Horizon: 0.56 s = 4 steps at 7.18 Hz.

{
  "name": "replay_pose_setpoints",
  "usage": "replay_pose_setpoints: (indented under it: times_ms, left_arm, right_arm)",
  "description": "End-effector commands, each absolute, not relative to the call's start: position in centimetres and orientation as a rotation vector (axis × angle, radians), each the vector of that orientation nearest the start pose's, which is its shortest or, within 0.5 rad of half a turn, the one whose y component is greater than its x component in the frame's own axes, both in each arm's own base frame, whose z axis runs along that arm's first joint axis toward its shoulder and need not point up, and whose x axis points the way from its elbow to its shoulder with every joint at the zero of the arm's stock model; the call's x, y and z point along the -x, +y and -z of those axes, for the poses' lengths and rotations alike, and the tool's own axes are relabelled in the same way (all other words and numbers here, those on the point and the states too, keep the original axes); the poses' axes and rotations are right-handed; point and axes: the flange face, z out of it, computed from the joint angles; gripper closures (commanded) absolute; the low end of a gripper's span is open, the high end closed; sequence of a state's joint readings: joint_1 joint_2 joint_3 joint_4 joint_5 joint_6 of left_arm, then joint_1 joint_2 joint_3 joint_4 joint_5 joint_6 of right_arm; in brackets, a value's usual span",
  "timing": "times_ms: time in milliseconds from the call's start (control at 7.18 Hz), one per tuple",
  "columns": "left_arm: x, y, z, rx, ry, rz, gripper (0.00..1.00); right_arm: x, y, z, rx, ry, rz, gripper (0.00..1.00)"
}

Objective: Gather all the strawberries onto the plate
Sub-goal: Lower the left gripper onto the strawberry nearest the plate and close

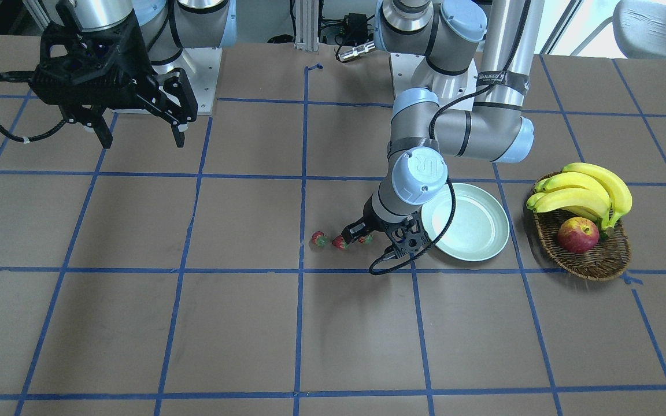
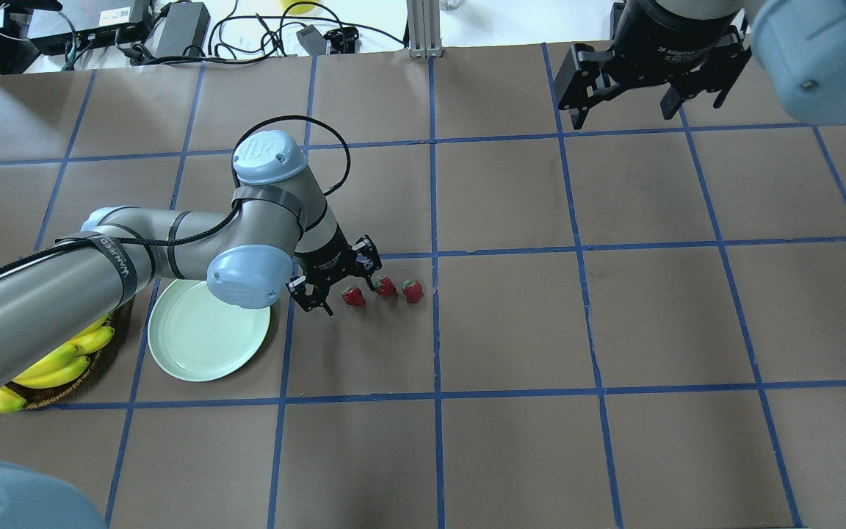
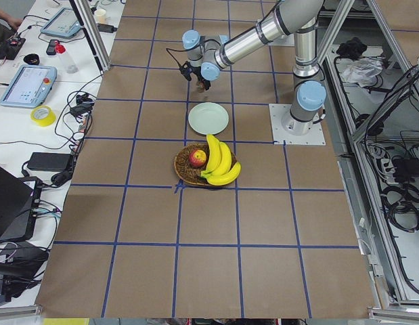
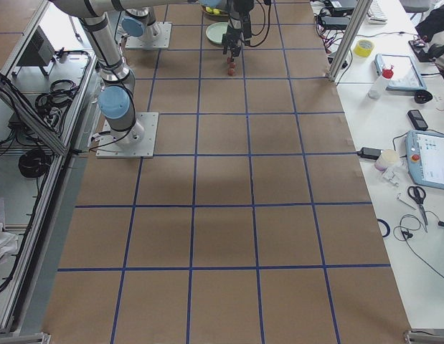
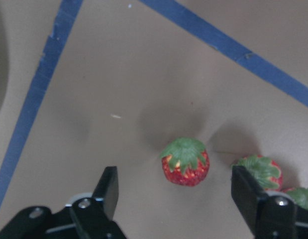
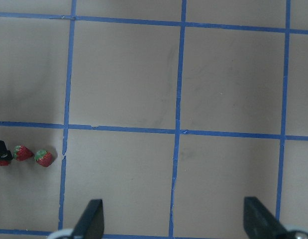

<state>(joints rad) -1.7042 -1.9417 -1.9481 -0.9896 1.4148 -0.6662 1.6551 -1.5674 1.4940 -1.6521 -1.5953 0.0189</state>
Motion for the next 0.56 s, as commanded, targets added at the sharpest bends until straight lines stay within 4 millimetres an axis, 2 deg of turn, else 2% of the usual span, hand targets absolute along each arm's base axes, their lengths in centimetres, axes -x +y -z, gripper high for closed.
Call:
replay_pose_setpoints:
  times_ms: [0,139,279,418]
  left_arm:
    - [21.78,-49.91,-17.25,0.867,3.081,-0.365,0.23]
    - [21.78,-49.91,-17.17,0.869,3.080,-0.367,0.64]
    - [21.81,-49.91,-17.09,0.881,3.077,-0.372,1.00]
    - [21.81,-49.94,-17.30,0.882,3.079,-0.367,1.00]
  right_arm:
    - [-17.31,-49.35,-53.34,0.101,3.147,0.246,0.00]
    - [-17.28,-49.27,-53.38,0.101,3.149,0.244,0.00]
    - [-17.30,-49.27,-53.38,0.101,3.147,0.244,0.00]
    - [-17.28,-49.27,-53.38,0.101,3.149,0.244,0.00]
